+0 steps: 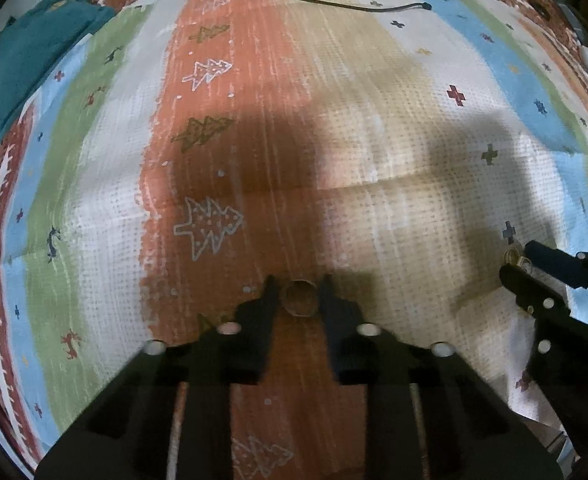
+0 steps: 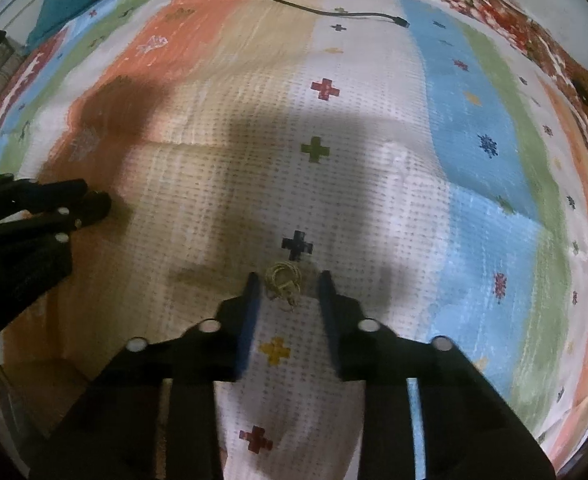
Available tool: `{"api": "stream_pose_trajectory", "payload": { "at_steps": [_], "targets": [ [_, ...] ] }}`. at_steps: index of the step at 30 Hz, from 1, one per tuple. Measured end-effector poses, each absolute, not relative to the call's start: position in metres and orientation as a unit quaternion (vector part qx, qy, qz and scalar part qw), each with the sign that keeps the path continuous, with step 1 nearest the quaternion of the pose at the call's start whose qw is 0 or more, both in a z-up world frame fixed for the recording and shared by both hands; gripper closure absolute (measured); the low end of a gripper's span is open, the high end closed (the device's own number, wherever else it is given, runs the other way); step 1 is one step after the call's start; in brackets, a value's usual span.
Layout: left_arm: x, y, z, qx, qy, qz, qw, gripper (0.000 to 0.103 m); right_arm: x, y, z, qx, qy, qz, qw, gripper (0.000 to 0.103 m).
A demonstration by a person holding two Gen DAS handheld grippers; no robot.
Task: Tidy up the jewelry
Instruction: 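Close the left gripper on the gold ring while the right grasps the gold charm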
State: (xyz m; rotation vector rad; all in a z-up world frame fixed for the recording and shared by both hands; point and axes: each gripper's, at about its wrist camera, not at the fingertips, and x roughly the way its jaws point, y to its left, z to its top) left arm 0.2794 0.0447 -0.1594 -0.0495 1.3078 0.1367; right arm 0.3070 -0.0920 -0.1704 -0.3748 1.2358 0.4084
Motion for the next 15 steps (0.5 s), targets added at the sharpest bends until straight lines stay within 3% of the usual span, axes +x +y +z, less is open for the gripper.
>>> {"api": "stream_pose_trajectory", "payload": {
  "at_steps": [7,15],
  "targets": [
    [0.275,0.043,-0.155,-0.025,0.605,0.061,0.794,0.085,0.301,-0.09,-0.169,-0.178,0.563,0.198,0.782,0.092],
    [0.256,0.044,-0.143,-0.032,0.592,0.063,0.802,0.085,0.295,-0.091,-0.154,-0.171,0.551,0.206,0.79,0.092]
  ]
}}
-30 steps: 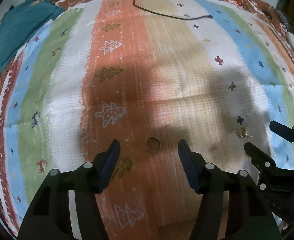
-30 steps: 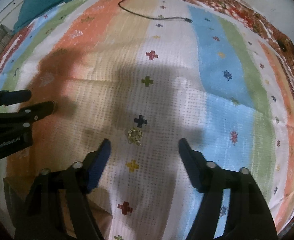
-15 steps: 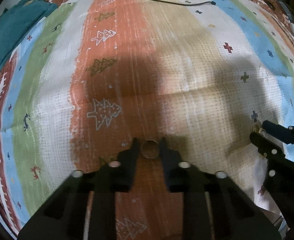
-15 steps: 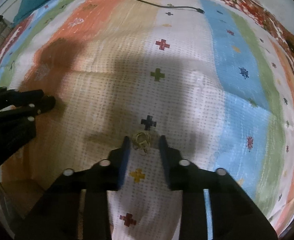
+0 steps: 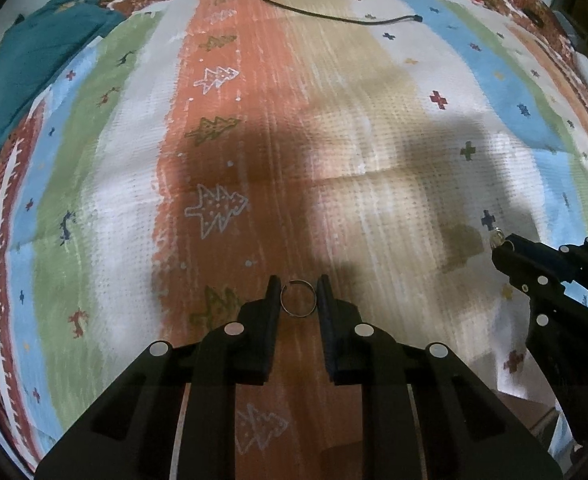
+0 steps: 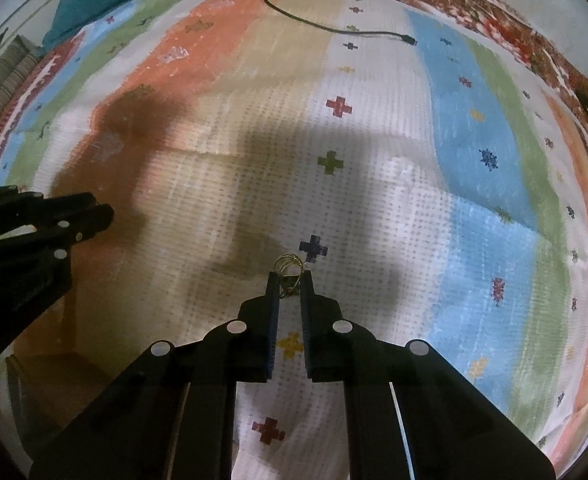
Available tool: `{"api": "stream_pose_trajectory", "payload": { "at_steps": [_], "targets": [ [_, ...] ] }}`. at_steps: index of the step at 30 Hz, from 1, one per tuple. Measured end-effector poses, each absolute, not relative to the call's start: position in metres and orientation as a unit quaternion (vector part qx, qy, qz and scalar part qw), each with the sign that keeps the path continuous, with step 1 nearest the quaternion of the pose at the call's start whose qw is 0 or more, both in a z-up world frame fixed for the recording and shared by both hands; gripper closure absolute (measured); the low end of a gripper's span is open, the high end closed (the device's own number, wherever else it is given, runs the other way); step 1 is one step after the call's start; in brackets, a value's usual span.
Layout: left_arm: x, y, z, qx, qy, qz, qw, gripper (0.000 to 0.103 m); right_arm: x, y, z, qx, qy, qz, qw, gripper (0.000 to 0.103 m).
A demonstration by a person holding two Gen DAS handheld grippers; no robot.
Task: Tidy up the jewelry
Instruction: 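Close the left gripper on the gold ring while the right grasps the gold charm, then carry the ring and charm over the silver tin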
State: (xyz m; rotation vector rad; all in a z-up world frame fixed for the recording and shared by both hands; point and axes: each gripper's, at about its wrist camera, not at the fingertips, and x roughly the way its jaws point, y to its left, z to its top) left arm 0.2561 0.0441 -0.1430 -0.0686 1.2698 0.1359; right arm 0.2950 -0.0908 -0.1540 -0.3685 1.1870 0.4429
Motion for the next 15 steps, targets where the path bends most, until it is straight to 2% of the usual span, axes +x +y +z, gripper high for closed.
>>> {"api": "stream_pose_trajectory", "payload": {
  "at_steps": [15],
  "targets": [
    [0.228,0.033,-0.094,-0.042,0.551,0.048,0.832,0.085,0.268,-0.102,-0.122,-0.157,0.527,0.215,0.807,0.092]
  ]
}}
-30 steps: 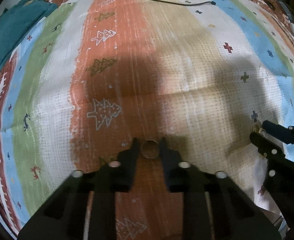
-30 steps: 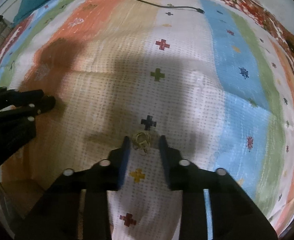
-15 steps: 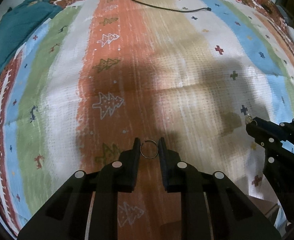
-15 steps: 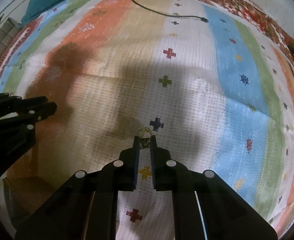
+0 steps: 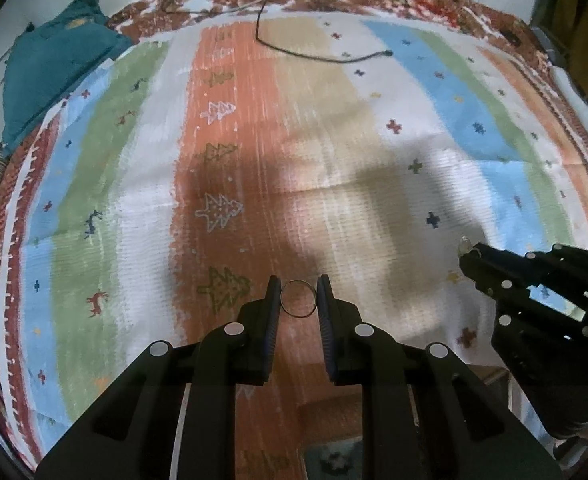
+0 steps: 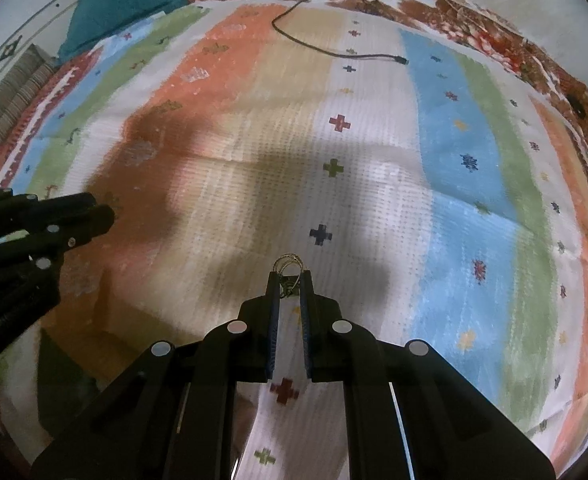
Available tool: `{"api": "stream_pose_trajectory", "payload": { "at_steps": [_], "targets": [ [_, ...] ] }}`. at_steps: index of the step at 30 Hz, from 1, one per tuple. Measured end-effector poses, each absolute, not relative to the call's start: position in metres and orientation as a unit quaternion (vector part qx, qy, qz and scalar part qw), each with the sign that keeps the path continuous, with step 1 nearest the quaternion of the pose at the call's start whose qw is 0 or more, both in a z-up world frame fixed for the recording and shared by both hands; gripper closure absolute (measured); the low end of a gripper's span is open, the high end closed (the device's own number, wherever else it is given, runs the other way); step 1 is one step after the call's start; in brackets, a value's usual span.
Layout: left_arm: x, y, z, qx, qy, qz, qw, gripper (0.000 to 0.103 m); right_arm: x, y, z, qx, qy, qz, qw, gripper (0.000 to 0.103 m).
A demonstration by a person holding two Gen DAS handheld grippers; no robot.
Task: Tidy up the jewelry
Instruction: 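Carry the ring and charm over the silver tin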
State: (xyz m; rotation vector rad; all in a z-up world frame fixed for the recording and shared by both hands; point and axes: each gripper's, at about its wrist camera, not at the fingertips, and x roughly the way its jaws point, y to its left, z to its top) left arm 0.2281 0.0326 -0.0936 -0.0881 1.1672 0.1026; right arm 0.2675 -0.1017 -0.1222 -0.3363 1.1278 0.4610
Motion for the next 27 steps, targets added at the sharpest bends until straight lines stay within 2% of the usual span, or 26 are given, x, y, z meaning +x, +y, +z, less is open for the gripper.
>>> {"api": "stream_pose_trajectory", "payload": {
  "at_steps": [27],
  "targets": [
    [0.154,0.02,-0.041,-0.063,0.492,0.025,0.868,0.085,0.209,-0.125,-0.077,-0.136,0.483,0.232,0.833,0.092]
  ]
}}
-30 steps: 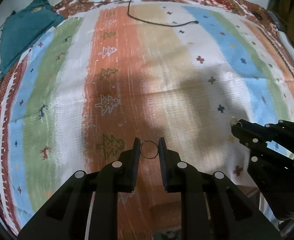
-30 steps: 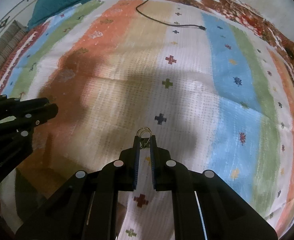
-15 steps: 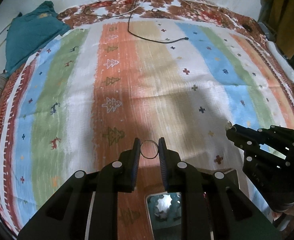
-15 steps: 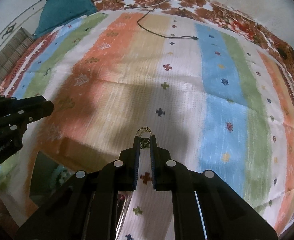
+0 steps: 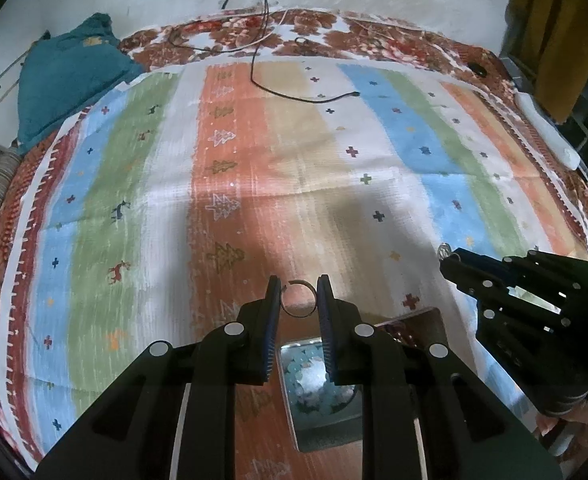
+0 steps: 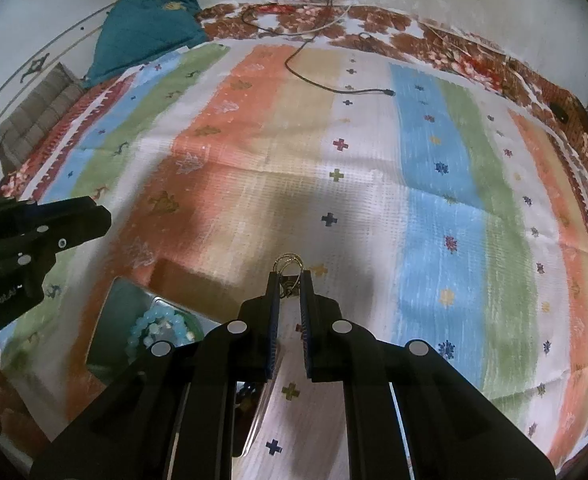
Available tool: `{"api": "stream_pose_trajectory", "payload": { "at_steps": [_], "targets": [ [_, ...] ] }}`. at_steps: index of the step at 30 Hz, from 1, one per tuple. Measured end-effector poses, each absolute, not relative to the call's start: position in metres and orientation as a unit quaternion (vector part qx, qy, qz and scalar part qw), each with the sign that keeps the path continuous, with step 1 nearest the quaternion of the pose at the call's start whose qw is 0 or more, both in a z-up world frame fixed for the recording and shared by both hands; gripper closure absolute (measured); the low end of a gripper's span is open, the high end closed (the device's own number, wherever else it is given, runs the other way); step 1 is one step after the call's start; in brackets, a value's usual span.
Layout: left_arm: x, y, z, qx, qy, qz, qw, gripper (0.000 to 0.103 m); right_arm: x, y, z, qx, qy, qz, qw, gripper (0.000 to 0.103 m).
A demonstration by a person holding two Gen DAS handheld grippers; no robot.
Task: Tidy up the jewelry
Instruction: 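Carry the ring and charm over the silver tin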
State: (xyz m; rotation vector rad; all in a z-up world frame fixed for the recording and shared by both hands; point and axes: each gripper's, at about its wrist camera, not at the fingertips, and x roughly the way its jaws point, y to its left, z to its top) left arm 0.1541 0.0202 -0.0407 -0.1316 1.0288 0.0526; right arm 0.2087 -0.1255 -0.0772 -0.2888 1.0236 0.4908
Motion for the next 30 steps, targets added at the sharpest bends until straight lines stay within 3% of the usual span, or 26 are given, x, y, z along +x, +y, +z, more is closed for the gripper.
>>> {"api": "stream_pose_trajectory", "payload": {
  "at_steps": [30],
  "targets": [
    [0.105,0.005,-0.023,-0.05,0.467,0.006,0.883,0.085,0.157,-0.13,-0.063,-0.144,0.46,0.263,0.836,0.092]
  ]
}}
